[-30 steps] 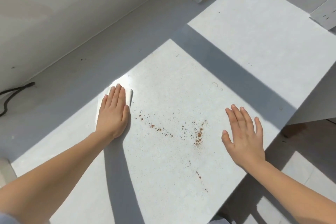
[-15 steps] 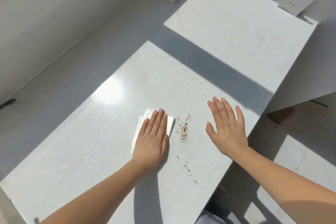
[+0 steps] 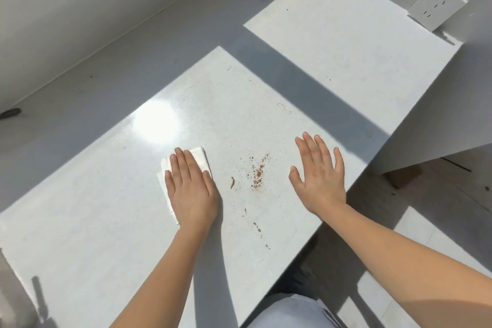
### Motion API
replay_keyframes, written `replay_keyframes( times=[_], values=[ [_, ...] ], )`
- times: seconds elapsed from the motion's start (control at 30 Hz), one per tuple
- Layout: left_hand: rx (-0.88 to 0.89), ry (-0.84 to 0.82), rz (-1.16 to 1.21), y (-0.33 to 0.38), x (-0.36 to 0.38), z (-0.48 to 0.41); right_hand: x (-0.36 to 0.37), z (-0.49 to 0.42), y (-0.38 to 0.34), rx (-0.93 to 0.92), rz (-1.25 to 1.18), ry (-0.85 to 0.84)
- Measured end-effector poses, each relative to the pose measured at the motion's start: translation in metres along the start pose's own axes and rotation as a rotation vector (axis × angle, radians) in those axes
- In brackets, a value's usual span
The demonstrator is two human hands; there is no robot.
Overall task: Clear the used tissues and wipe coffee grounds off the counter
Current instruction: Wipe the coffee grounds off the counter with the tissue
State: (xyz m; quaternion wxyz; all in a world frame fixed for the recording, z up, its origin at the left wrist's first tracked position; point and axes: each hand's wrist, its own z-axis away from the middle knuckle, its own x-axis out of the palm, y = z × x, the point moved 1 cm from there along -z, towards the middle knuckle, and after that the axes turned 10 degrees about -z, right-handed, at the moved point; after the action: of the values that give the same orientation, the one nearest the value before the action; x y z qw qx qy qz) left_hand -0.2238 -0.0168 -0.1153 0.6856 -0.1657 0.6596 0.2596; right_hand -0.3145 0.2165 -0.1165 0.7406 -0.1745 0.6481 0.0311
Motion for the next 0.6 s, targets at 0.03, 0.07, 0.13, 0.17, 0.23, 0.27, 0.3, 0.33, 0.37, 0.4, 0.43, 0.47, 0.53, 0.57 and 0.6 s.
replay_keyframes(
  times=[0.03, 0.07, 0.13, 0.17, 0.23, 0.27, 0.3, 0.33, 0.37, 0.4, 0.43, 0.47, 0.53, 0.57, 0.6],
  values=[
    [-0.01, -0.001, 0.005, -0.002, 0.0, 0.002, 0.0, 0.0, 0.0, -0.006, -0.002, 0.0],
    [-0.014, -0.002, 0.01, -0.002, 0.0, 0.007, 0.001, 0.001, 0.0, -0.01, -0.004, 0.001],
    [-0.015, -0.007, 0.015, 0.001, 0.0, 0.027, 0.001, 0.001, 0.001, -0.014, -0.015, 0.004],
    [-0.02, -0.014, 0.015, 0.002, 0.0, 0.043, 0.001, 0.001, 0.001, -0.016, -0.02, 0.001],
    [-0.038, -0.031, 0.007, 0.0, 0.001, 0.08, 0.0, 0.002, 0.001, -0.022, -0.025, -0.004],
    [-0.056, -0.036, 0.004, -0.004, 0.002, 0.098, -0.001, 0.002, 0.001, -0.025, -0.026, -0.003],
    [-0.079, -0.037, 0.0, -0.007, 0.003, 0.116, -0.001, 0.002, 0.001, -0.028, -0.026, -0.002],
    [-0.101, -0.037, -0.005, -0.008, 0.004, 0.132, -0.001, 0.002, 0.0, -0.033, -0.027, -0.002],
    [-0.119, -0.039, -0.008, -0.007, 0.005, 0.146, -0.002, 0.001, 0.0, -0.037, -0.027, -0.001],
    [-0.129, -0.046, -0.005, -0.003, 0.005, 0.156, -0.002, 0.002, 0.0, -0.042, -0.027, -0.001],
    [-0.132, -0.054, -0.003, 0.001, 0.005, 0.164, -0.002, 0.002, 0.001, -0.044, -0.032, 0.0],
    [-0.132, -0.061, -0.003, 0.005, 0.005, 0.167, -0.003, 0.002, 0.001, -0.046, -0.042, 0.001],
    [-0.114, -0.053, -0.013, 0.009, 0.005, 0.158, -0.003, 0.003, 0.0, -0.049, -0.052, -0.002],
    [-0.113, -0.038, -0.014, 0.009, 0.005, 0.145, -0.003, 0.004, 0.0, -0.051, -0.049, -0.001],
    [-0.125, -0.024, -0.009, 0.006, 0.004, 0.127, -0.003, 0.003, 0.001, -0.056, -0.046, 0.002]
  ],
)
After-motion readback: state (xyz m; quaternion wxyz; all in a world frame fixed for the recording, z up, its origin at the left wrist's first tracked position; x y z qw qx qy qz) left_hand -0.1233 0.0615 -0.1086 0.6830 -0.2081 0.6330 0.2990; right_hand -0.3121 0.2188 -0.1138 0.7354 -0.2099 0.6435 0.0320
